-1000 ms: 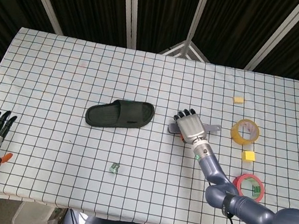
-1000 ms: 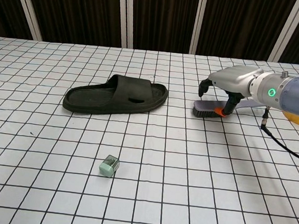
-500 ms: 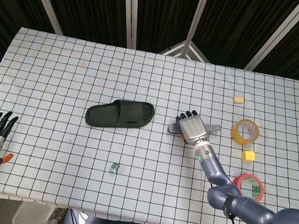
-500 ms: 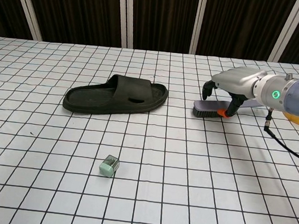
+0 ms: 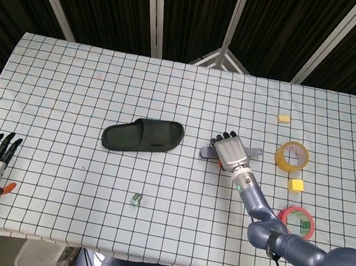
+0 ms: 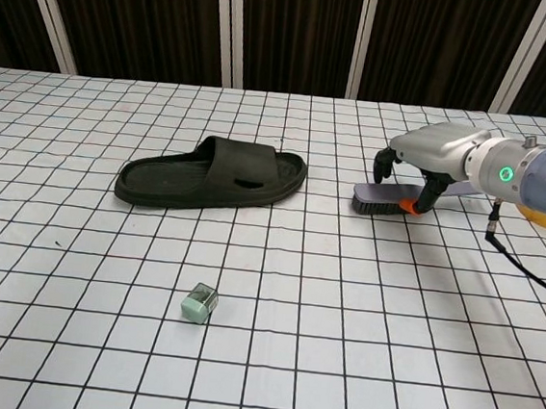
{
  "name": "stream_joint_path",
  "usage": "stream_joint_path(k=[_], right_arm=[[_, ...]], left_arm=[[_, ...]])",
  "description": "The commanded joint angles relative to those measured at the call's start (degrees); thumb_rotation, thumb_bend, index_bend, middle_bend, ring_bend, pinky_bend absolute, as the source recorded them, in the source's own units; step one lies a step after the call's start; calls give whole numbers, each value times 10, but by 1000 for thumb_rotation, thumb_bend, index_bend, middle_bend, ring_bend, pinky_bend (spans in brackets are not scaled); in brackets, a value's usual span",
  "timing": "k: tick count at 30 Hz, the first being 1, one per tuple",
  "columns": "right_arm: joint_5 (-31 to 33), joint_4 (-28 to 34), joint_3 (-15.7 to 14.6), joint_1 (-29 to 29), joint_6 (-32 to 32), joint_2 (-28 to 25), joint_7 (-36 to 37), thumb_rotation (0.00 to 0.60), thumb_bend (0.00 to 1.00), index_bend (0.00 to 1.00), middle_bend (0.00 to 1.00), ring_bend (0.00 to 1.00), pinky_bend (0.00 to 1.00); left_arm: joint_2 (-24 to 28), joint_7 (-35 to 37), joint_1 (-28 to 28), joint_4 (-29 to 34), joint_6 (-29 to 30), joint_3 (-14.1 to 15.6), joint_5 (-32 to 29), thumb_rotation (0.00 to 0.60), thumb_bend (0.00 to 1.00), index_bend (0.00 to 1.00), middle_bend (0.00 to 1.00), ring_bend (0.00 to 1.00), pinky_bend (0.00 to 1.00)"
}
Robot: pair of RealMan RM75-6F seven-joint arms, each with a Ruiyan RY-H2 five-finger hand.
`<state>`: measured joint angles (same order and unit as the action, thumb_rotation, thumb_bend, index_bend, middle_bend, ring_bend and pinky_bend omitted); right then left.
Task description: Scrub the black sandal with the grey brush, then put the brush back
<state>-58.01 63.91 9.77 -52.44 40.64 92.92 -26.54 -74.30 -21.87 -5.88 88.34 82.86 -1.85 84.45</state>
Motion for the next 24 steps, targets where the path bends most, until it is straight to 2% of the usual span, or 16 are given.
stream_joint_path(k=[1,24], right_arm=[[0,0,-2,0,0,1,0,600,468,329,281,202,194],[-3,-20,-7,-1,3,15,17,600,468,353,302,224,219]], left_arm=[[0,0,0,0,0,0,0,600,126,0,0,0,20],[3,2,-2,3,1,4,0,600,125,0,0,0,19]])
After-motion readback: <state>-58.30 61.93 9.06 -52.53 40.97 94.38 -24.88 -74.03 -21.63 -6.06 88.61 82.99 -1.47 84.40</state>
